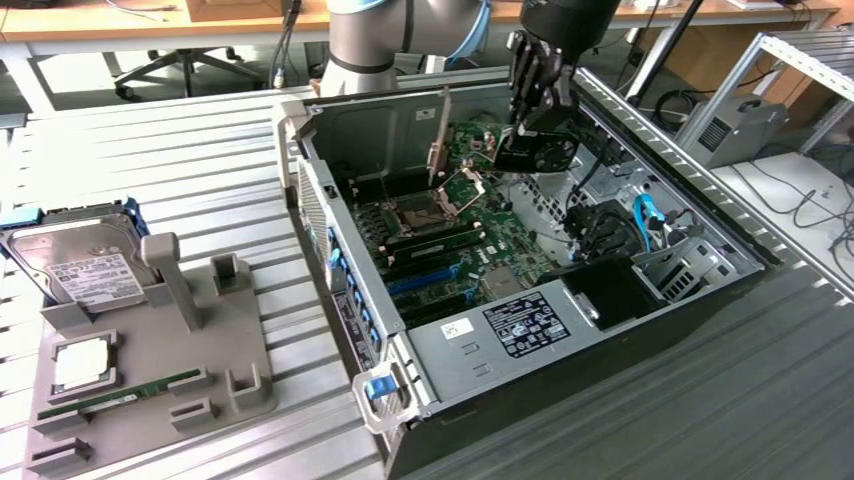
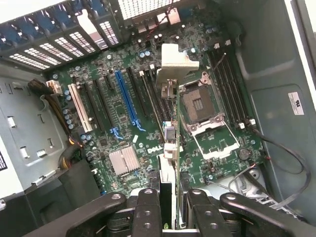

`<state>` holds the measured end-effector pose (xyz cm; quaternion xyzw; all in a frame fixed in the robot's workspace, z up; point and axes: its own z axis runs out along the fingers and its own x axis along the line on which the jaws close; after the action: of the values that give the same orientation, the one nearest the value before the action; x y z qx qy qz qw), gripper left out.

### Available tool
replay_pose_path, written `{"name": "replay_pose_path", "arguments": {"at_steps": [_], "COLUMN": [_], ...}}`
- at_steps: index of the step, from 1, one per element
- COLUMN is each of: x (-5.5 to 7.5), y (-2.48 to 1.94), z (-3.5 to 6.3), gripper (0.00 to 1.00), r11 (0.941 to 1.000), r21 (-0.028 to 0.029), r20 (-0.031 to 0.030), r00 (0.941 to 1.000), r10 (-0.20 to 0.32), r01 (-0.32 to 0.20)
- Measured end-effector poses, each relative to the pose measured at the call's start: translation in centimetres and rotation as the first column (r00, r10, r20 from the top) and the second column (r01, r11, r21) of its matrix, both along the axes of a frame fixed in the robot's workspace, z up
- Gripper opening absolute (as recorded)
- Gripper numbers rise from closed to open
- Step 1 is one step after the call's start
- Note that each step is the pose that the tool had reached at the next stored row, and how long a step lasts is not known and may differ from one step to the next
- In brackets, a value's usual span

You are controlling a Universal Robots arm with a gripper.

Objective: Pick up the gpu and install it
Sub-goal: 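Insert the gpu into the slot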

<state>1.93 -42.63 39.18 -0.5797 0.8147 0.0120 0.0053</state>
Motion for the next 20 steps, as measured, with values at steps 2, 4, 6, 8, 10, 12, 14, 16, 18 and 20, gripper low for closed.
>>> {"name": "replay_pose_path", "arguments": {"at_steps": [2, 4, 6, 8, 10, 12, 14, 16, 18, 20], "x": [0.0, 0.0, 0.0, 0.0, 0.0, 0.0, 0.0, 0.0, 0.0, 0.0], "y": [0.0, 0.0, 0.0, 0.0, 0.0, 0.0, 0.01, 0.0, 0.0, 0.0], "z": [0.0, 0.0, 0.0, 0.0, 0.0, 0.0, 0.02, 0.01, 0.0, 0.0], "gripper": [0.26, 0.26, 0.26, 0.26, 0.26, 0.26, 0.26, 0.26, 0.26, 0.26], "r11": [0.9997, 0.9992, 0.9952, 0.9915, 0.9908, 0.989, 0.9881, 0.9872, 0.9863, 0.9854], "r21": [0.0, 0.0, 0.0001, 0.0, 0.0, -0.0001, -0.0004, -0.0001, 0.0, 0.0], "r20": [0.0, 0.0, 0.0, 0.0, 0.0, 0.0, -0.0002, -0.0001, 0.0, 0.0], "r00": [0.9997, 0.9992, 0.9952, 0.9915, 0.9908, 0.989, 0.9881, 0.9872, 0.9863, 0.9854], "r10": [0.025, 0.04, 0.098, 0.13, 0.136, 0.148, 0.154, 0.159, 0.165, 0.17], "r01": [-0.025, -0.04, -0.098, -0.13, -0.136, -0.148, -0.154, -0.159, -0.165, -0.17]}}
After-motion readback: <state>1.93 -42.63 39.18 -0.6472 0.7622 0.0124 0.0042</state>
